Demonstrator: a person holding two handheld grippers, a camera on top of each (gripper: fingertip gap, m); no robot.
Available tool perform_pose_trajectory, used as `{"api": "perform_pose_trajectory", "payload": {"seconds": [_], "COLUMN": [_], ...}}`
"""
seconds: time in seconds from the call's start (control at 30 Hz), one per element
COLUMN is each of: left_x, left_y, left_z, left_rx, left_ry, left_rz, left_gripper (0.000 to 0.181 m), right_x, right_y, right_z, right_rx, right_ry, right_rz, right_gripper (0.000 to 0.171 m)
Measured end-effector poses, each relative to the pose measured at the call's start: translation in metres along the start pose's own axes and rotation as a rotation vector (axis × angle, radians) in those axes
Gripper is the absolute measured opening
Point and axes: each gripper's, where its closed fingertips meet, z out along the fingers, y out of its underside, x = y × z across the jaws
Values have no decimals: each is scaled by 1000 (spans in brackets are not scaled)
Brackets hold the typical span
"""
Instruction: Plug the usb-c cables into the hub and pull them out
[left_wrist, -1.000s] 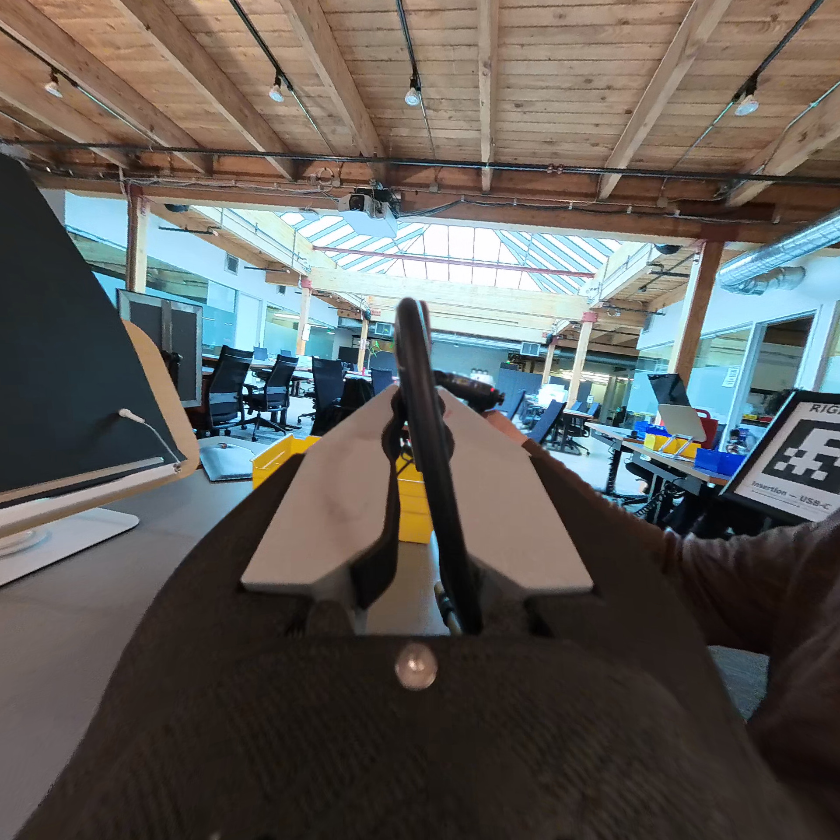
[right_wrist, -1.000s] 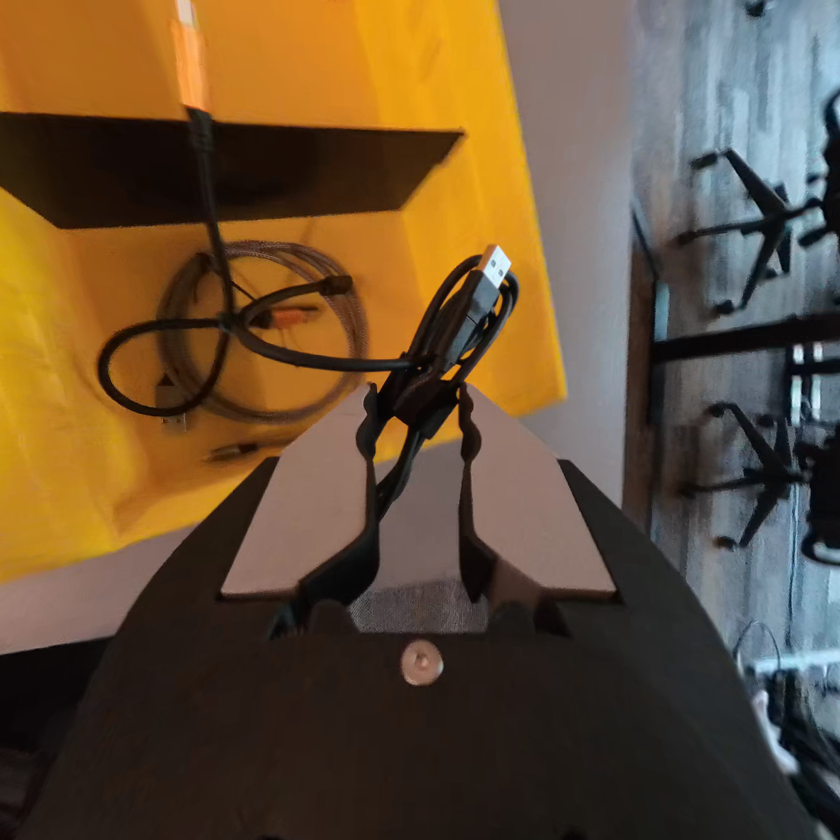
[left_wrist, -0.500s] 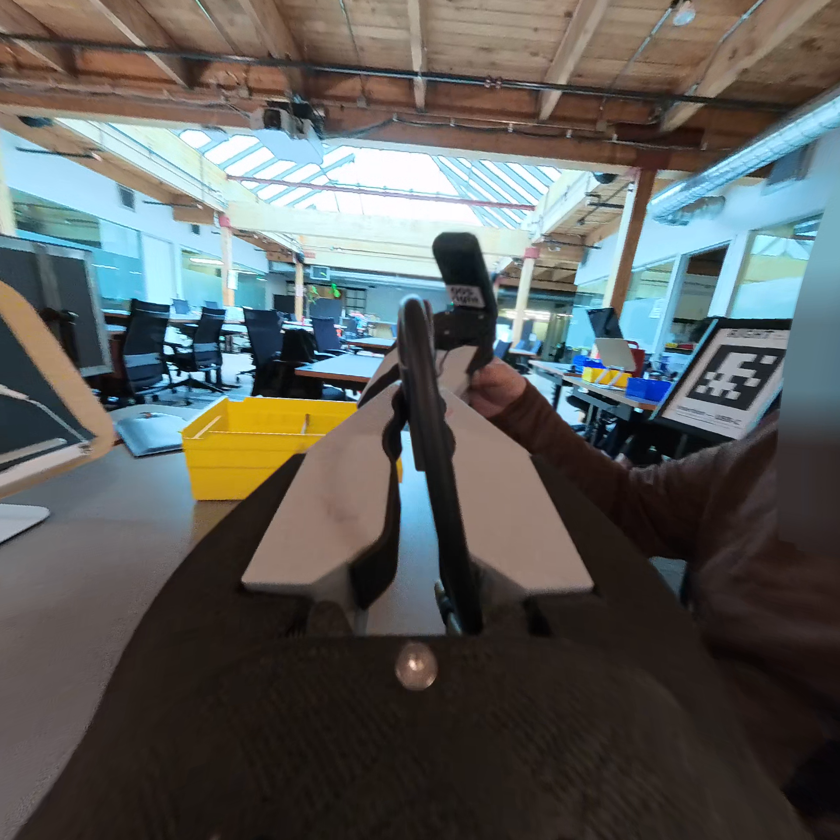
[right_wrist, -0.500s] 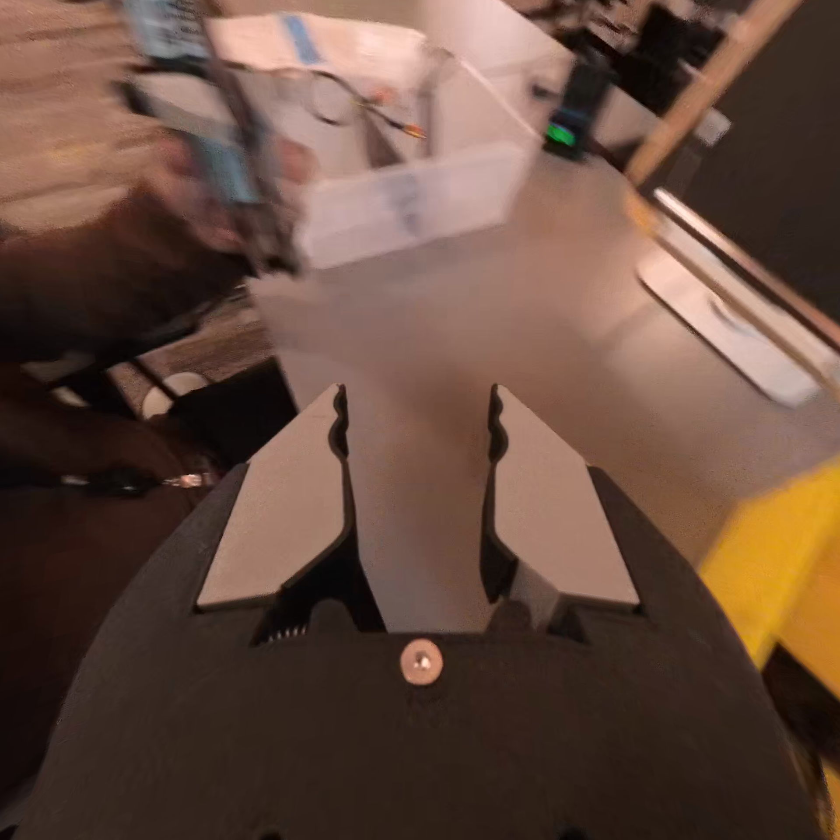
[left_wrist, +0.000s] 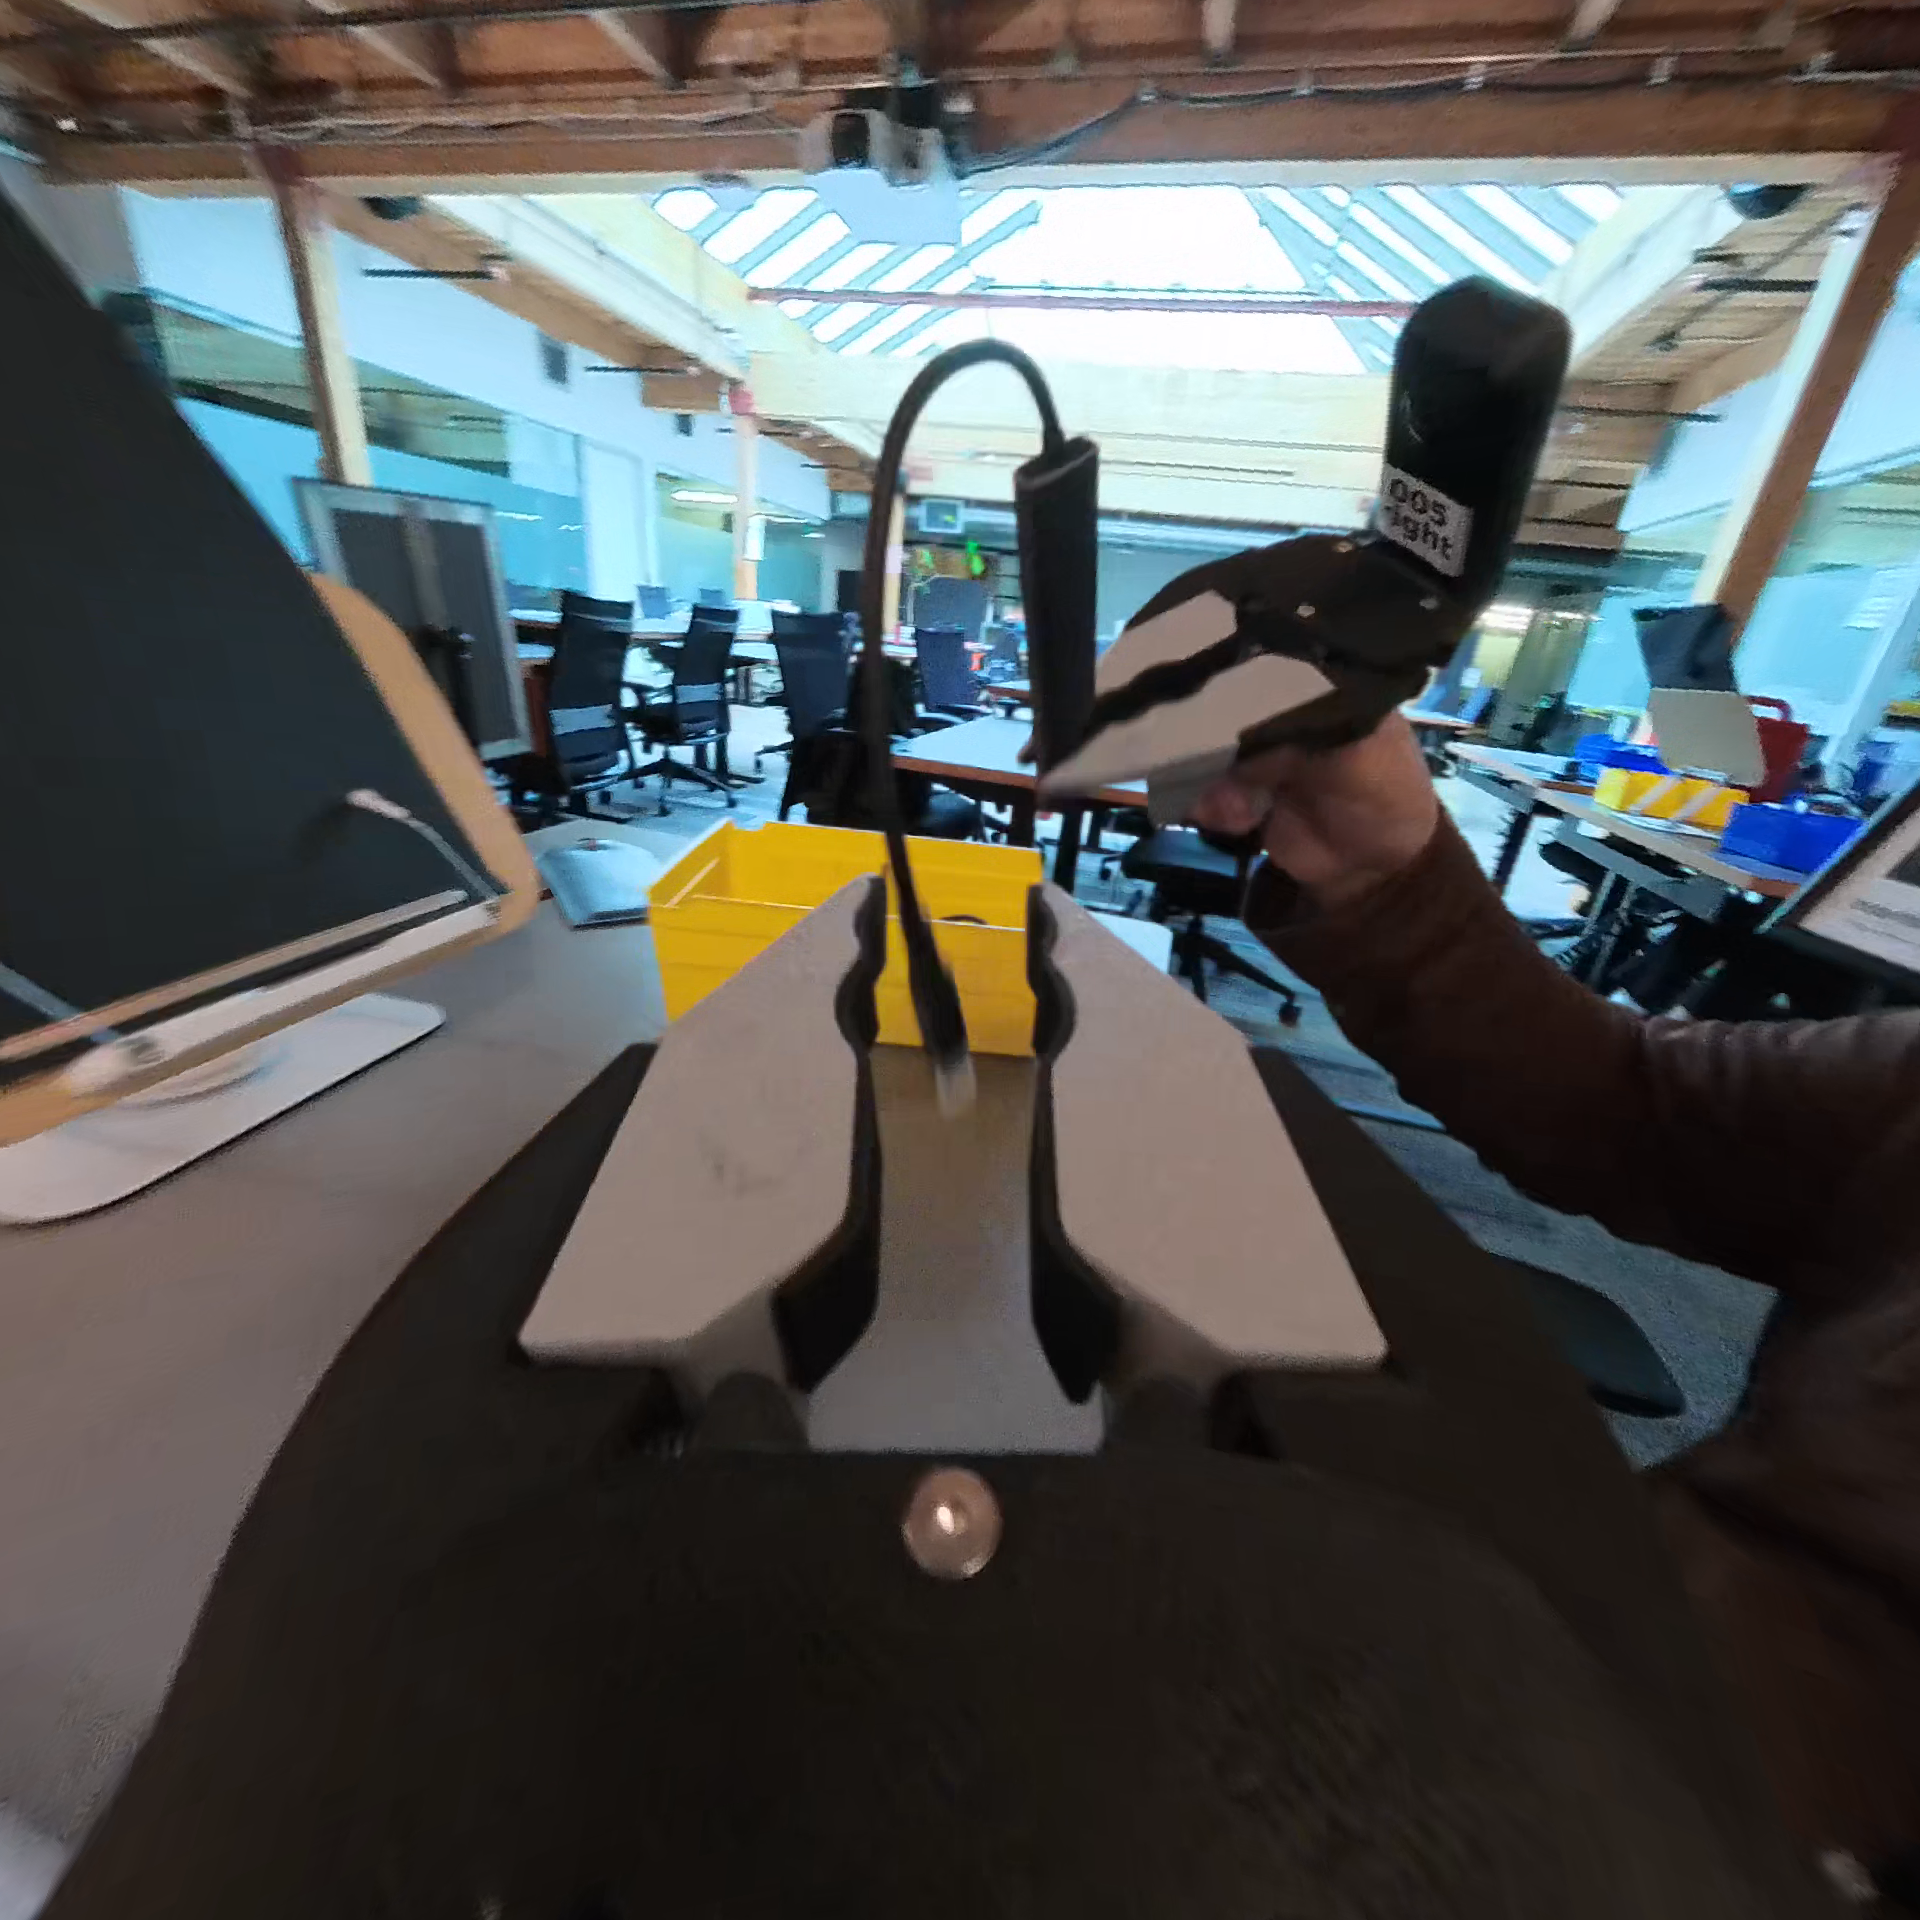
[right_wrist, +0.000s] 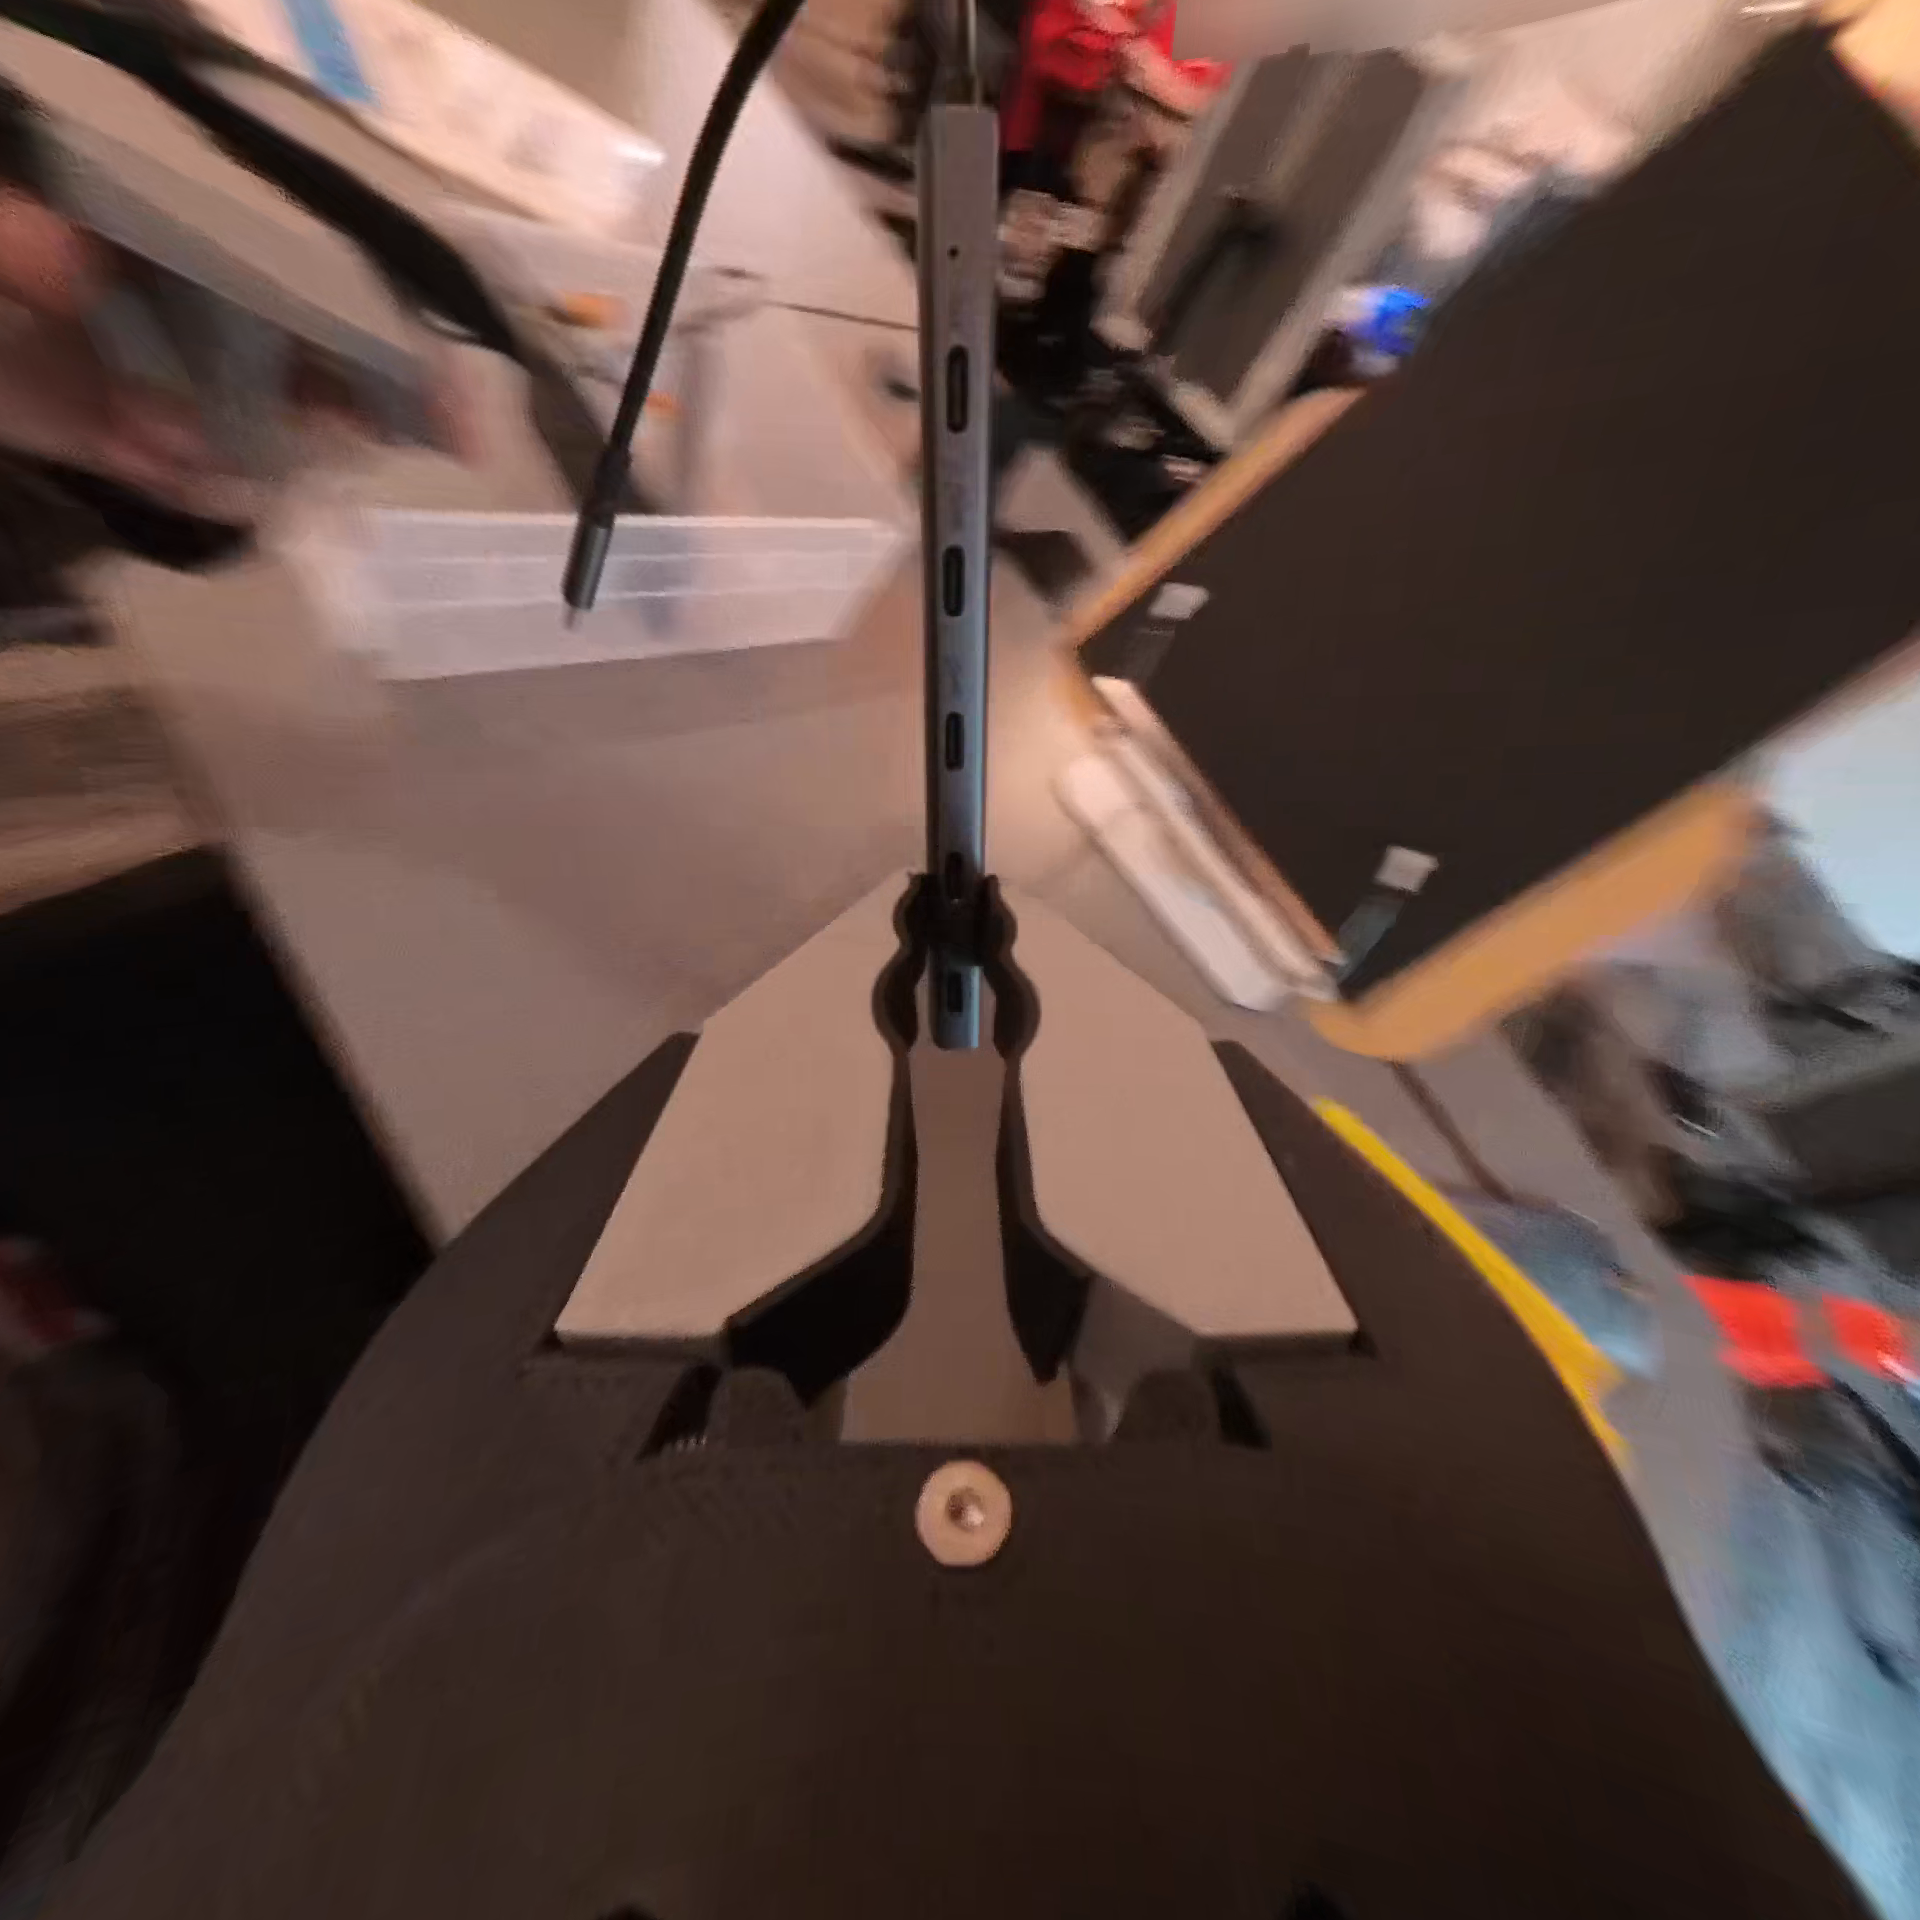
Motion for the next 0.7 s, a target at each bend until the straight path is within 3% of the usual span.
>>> {"api": "perform_pose_trajectory", "payload": {"seconds": [0.17,0.3,0.43,0.57,0.63,0.7], "left_x": [-23,-26,-30,-36,-37,-39], "left_y": [-51,-69,-62,-44,-38,-34], "left_z": [-61,-80,-75,-63,-61,-61], "left_rx": [155,230,190,110,85,61], "left_ry": [-101,-144,-166,-184,-182,-186], "left_rz": [6,27,32,35,29,36], "left_gripper": [6,1,1,8,13,17], "right_x": [139,220,236,248,255,263], "right_y": [30,82,166,268,293,285], "right_z": [-44,-48,-7,14,17,18], "right_rx": [-171,-467,-751,-1122,-1202,-1129], "right_ry": [474,618,461,486,535,609], "right_rz": [-114,-260,-230,-231,-197,-119], "right_gripper": [7,7,8,22,17,19]}}
